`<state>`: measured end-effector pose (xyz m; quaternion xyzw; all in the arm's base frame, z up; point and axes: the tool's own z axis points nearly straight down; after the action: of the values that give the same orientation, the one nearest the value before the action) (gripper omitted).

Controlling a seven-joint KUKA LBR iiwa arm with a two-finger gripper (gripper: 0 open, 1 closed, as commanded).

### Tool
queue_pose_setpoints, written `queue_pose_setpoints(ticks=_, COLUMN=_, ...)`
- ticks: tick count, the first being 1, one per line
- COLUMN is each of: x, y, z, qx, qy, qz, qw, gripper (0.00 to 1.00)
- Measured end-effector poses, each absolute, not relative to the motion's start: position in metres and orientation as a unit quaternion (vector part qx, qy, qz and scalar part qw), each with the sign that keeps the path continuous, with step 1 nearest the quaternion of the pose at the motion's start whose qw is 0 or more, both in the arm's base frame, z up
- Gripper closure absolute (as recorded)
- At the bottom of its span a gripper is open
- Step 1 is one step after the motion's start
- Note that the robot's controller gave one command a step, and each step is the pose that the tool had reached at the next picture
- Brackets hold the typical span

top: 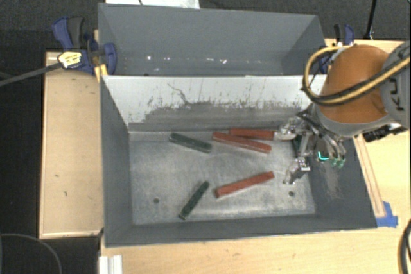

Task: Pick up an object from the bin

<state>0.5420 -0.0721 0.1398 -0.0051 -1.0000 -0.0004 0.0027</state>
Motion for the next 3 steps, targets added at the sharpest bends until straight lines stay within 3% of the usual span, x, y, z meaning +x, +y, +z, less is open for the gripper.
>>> queue_pose_setpoints(ticks=1, x=0.544, y=-0.072, z=0.144, qx=-0.004, qy=-1.0, qz=0.0, qw=-0.001, gripper=0.0)
queue_pose_setpoints(ticks=2, x=0.506, y=-0.007, z=0.078, qx=-0.006, qy=-1.0, qz=0.0, qw=-0.003, gripper=0.0)
queue_pose_setpoints(ticks=3, x=0.507, y=0.006, z=0.085, qx=0.047, qy=-0.999, qz=0.0, qw=-0.001, gripper=0.0)
